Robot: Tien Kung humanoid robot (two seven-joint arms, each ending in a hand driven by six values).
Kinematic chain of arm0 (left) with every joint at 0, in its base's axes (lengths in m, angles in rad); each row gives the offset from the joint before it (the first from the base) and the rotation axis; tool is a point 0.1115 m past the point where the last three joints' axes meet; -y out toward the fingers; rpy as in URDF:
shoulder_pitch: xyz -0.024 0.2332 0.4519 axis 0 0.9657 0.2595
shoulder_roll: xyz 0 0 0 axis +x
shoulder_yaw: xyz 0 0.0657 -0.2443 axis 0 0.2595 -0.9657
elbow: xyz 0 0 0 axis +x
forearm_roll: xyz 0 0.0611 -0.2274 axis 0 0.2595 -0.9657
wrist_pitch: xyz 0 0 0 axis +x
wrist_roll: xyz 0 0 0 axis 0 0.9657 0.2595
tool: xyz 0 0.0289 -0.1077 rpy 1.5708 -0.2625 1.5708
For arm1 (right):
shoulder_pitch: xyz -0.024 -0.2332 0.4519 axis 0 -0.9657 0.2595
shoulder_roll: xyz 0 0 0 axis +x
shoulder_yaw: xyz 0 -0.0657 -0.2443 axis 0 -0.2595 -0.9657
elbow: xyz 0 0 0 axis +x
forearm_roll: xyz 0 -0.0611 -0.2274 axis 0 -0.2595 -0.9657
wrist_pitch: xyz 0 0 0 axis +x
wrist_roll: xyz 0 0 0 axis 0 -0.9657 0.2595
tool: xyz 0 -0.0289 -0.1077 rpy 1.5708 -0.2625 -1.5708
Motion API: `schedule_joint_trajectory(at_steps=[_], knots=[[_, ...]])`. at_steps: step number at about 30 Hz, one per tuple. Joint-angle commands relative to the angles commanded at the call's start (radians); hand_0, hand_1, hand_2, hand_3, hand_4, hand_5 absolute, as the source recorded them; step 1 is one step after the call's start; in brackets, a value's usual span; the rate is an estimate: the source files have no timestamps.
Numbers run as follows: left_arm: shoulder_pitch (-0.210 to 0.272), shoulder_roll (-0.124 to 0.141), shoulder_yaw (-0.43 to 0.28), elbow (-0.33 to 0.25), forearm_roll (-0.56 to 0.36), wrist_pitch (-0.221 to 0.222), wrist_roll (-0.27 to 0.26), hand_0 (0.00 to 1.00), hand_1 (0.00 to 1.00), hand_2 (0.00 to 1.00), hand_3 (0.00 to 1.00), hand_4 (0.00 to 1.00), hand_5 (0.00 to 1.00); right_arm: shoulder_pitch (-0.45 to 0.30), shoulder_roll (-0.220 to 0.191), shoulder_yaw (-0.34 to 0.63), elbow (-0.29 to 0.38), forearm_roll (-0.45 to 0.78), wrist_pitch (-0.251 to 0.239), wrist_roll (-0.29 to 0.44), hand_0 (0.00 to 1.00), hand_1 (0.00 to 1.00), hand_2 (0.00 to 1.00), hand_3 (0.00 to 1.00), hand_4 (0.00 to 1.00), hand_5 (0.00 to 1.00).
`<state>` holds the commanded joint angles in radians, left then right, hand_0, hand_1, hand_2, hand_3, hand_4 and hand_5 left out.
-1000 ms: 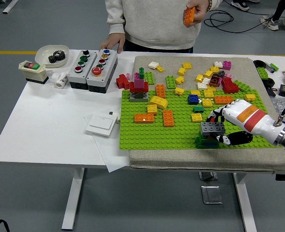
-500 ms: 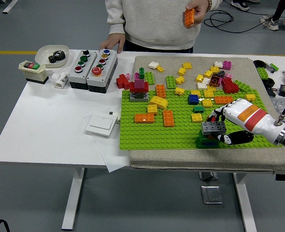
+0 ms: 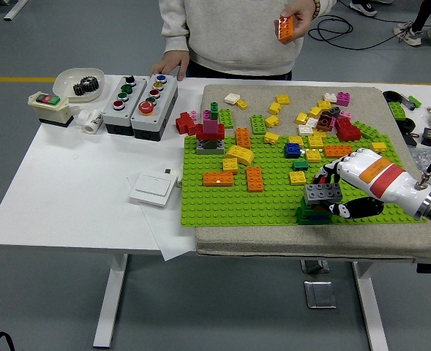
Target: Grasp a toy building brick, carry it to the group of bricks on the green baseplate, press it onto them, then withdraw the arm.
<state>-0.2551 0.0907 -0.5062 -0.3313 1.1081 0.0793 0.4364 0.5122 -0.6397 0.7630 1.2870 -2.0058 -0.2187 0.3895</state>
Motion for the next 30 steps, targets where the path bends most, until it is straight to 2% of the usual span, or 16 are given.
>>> schedule_joint_trajectory(at_steps=[23, 24, 29, 30], knots=[[0.000, 0.001, -0.005, -0.002, 0.010, -0.004, 0.002, 0.645, 0.709, 0.731, 0.580, 0.653, 0.649, 0.001, -0.001, 0.000, 0.004, 0.004, -0.002, -0.002, 0.368, 0.462, 0.521, 0.564, 0.808, 0.313], [0.000, 0.001, -0.005, -0.002, 0.011, -0.005, 0.002, 0.646, 0.709, 0.731, 0.580, 0.653, 0.649, 0.002, -0.001, 0.000, 0.005, 0.005, -0.002, -0.002, 0.370, 0.475, 0.539, 0.603, 0.852, 0.345], [-0.001, 0.002, -0.004, -0.002, 0.010, -0.004, 0.002, 0.646, 0.709, 0.731, 0.580, 0.653, 0.649, 0.003, 0.000, -0.003, 0.008, 0.009, -0.003, -0.001, 0.370, 0.475, 0.539, 0.603, 0.852, 0.345], [-0.001, 0.002, -0.004, -0.002, 0.010, -0.004, 0.002, 0.646, 0.710, 0.731, 0.580, 0.653, 0.649, 0.002, 0.000, -0.004, 0.009, 0.010, -0.003, -0.001, 0.380, 0.489, 0.566, 0.667, 0.902, 0.374]])
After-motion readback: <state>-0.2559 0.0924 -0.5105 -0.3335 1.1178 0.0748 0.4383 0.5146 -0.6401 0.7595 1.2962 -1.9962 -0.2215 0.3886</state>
